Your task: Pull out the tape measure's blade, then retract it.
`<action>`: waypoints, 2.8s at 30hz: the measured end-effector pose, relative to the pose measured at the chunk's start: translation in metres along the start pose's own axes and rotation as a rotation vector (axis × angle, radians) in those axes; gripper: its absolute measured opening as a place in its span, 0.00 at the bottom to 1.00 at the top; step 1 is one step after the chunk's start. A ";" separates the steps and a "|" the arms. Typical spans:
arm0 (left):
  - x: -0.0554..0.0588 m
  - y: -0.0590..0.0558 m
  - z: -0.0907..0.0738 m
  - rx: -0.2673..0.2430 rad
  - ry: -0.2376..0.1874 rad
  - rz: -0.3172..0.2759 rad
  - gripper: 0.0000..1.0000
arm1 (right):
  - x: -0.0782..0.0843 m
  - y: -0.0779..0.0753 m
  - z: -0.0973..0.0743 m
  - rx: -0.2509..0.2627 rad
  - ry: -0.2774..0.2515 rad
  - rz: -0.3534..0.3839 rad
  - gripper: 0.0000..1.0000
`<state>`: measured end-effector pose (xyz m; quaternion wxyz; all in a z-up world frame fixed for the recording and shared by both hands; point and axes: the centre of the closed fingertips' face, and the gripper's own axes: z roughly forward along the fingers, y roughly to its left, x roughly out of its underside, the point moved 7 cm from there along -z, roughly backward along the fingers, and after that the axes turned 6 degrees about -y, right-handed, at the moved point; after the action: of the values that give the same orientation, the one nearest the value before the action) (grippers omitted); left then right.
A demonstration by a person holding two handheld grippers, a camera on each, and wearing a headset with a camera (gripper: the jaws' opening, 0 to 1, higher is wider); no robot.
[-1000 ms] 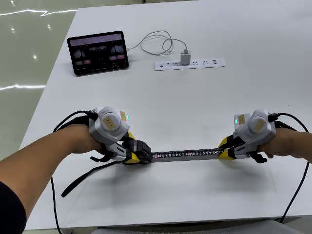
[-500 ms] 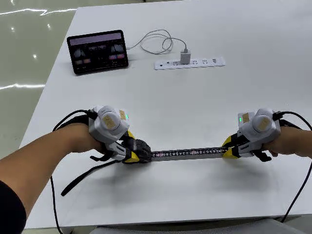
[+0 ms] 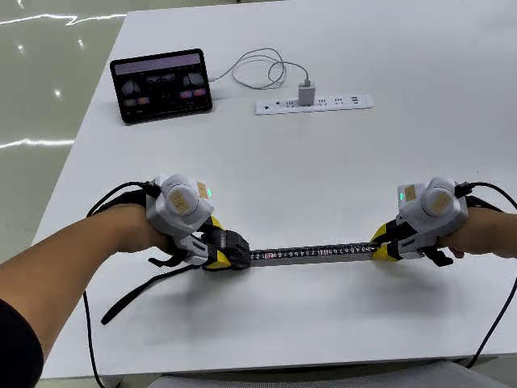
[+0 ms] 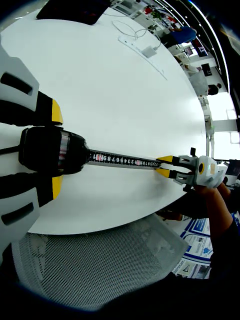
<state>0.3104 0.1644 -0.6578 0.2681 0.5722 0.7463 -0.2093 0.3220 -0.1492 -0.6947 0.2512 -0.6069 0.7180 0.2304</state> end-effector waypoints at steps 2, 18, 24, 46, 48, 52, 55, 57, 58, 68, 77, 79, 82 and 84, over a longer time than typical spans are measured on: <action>0.000 0.000 0.000 -0.001 0.001 -0.001 0.31 | 0.000 0.000 0.000 -0.002 0.001 -0.001 0.10; 0.001 0.002 0.001 0.000 0.001 0.000 0.31 | 0.001 -0.003 0.000 -0.007 0.001 0.019 0.10; 0.001 0.003 0.001 -0.002 -0.001 -0.001 0.31 | 0.002 -0.002 0.000 -0.007 0.000 0.019 0.10; 0.000 0.005 0.003 0.004 -0.013 0.022 0.32 | -0.002 -0.003 0.001 -0.037 0.042 -0.015 0.12; 0.001 0.005 0.003 0.003 -0.018 0.021 0.32 | -0.002 -0.003 0.001 -0.039 0.048 -0.029 0.12; 0.002 0.006 0.002 0.007 -0.045 0.022 0.33 | -0.004 -0.002 0.002 -0.042 0.062 -0.057 0.12; 0.008 0.007 0.000 0.005 -0.006 -0.022 0.35 | -0.006 0.000 0.002 -0.042 0.075 -0.091 0.12; 0.009 0.006 0.000 -0.001 -0.009 -0.010 0.36 | -0.005 -0.002 0.001 -0.044 0.077 -0.095 0.14; 0.009 0.006 0.000 -0.002 -0.011 -0.021 0.36 | -0.006 -0.002 0.001 -0.042 0.075 -0.096 0.14; 0.014 0.012 -0.010 -0.064 -0.047 -0.163 0.77 | -0.012 -0.007 -0.008 0.003 0.041 -0.054 0.30; 0.020 0.012 -0.013 -0.124 -0.072 -0.225 1.00 | -0.009 -0.009 -0.016 0.040 -0.007 0.001 0.39; 0.020 0.009 -0.013 -0.110 -0.081 -0.261 1.00 | -0.007 -0.007 -0.017 0.037 -0.007 0.011 0.41; 0.022 0.008 -0.014 -0.116 -0.074 -0.269 1.00 | -0.004 -0.007 -0.018 0.047 -0.002 0.013 0.43; 0.023 0.007 -0.014 -0.125 -0.081 -0.267 1.00 | -0.003 -0.007 -0.019 0.058 -0.005 0.017 0.47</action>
<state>0.3106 0.1920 -0.6614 0.3030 0.4409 0.8160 -0.2191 0.3277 -0.1602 -0.6780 0.2684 -0.5928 0.7288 0.2129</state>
